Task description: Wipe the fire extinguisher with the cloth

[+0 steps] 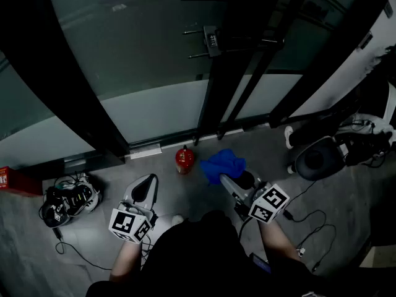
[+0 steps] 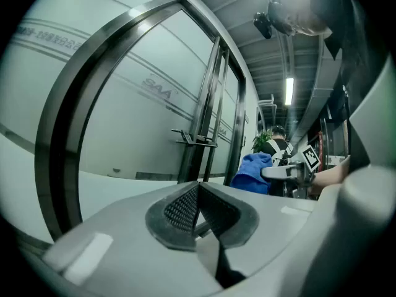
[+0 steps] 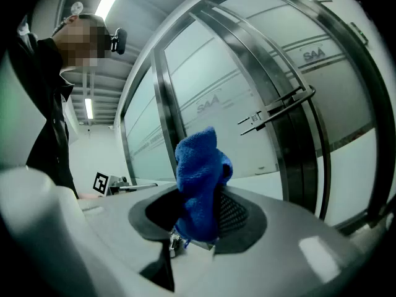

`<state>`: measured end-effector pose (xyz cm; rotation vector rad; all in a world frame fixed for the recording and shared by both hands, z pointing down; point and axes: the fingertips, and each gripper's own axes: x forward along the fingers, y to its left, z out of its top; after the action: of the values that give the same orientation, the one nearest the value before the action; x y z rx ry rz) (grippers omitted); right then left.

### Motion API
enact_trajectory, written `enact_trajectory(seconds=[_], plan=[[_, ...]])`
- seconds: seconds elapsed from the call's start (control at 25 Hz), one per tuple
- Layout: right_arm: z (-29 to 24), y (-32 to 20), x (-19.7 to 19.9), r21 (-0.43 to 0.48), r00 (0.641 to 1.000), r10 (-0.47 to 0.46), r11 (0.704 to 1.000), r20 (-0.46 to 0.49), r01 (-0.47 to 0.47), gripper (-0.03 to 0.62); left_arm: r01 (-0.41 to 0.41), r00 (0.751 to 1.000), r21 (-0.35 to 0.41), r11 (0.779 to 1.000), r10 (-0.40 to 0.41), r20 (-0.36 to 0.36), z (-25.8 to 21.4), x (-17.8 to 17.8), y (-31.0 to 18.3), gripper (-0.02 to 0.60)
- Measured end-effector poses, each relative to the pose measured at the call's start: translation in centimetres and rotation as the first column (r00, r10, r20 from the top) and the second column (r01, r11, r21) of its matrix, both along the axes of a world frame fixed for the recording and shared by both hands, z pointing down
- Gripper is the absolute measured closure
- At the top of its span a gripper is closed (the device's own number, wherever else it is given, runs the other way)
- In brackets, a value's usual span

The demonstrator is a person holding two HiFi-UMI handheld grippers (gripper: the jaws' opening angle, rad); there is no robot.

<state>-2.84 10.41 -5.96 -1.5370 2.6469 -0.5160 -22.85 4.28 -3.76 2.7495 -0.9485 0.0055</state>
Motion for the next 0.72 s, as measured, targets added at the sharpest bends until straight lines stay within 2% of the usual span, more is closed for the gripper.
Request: enact_trajectory(seconds=[0.2,0.36,0.72], plan=[[0.5,-1.8,0.2,0.016,1.000,-0.021,1.000,0.011,0.021,0.450,0.000,1.000,-0.005,1.000,0.000,0.016,0.6,0.8,-1.3,0.574],[1.4,-4.4,2.4,0.012,0.997,-0.065,0.998,0.031,0.065,0.450,0.060,0.998,0.006,0.998,-0.060,0.021,0.8,2.9,-3.1,0.574],[2.9,-9.0,10.9,-0.015,0.971,-0.239,0.971,-0.011,0.238,0.450,0.174,0.984,0.057,0.983,-0.175,0.025,-1.0,12.4,-5.5,0.574]])
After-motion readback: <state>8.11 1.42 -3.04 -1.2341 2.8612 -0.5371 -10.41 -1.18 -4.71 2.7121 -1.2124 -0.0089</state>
